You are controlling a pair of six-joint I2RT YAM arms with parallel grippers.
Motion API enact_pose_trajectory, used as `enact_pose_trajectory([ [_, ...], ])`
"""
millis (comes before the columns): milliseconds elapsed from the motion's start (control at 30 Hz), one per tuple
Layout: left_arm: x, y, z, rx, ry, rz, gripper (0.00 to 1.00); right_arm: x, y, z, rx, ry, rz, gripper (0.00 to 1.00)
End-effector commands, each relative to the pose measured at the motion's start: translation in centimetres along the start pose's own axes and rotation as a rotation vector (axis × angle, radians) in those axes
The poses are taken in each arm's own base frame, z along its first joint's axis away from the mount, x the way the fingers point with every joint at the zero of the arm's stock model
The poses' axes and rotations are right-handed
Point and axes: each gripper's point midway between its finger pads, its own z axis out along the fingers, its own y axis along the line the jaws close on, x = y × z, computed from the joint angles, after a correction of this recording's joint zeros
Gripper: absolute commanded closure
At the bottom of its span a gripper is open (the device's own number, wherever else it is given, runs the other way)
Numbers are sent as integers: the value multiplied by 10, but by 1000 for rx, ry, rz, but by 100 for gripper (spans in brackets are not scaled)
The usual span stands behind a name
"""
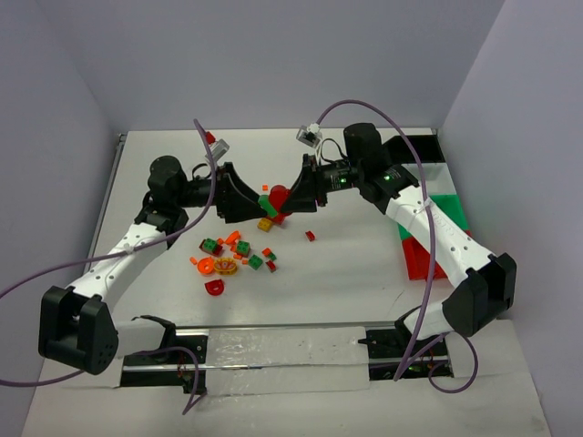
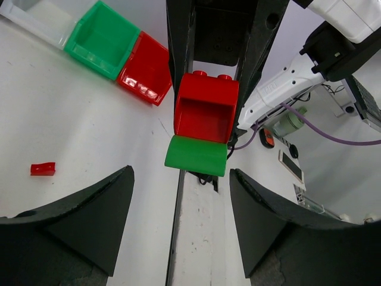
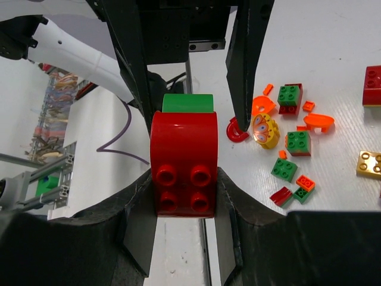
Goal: Sort the legos into containers by color
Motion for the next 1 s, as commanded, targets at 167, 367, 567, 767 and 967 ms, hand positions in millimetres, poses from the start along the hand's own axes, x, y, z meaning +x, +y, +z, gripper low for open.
enact_pose_trajectory([
  [167,-21,-19,4,64,-23,62,41,-6,6,3,-38,-3,-21,100],
  [367,-20,-26,4,97,-22,56,47,-5,3,6,-39,2,-14,100],
  [567,-18,-31,3,113,-18,55,47,-6,3,7,-43,3,-12,100],
  [767,-14,-25,4,100,3,56,71,-9,4,5,-35,0,-28,100],
  [967,1,-10,3,46,66,18,100,-9,-3,-11,13,-17,-33,100],
])
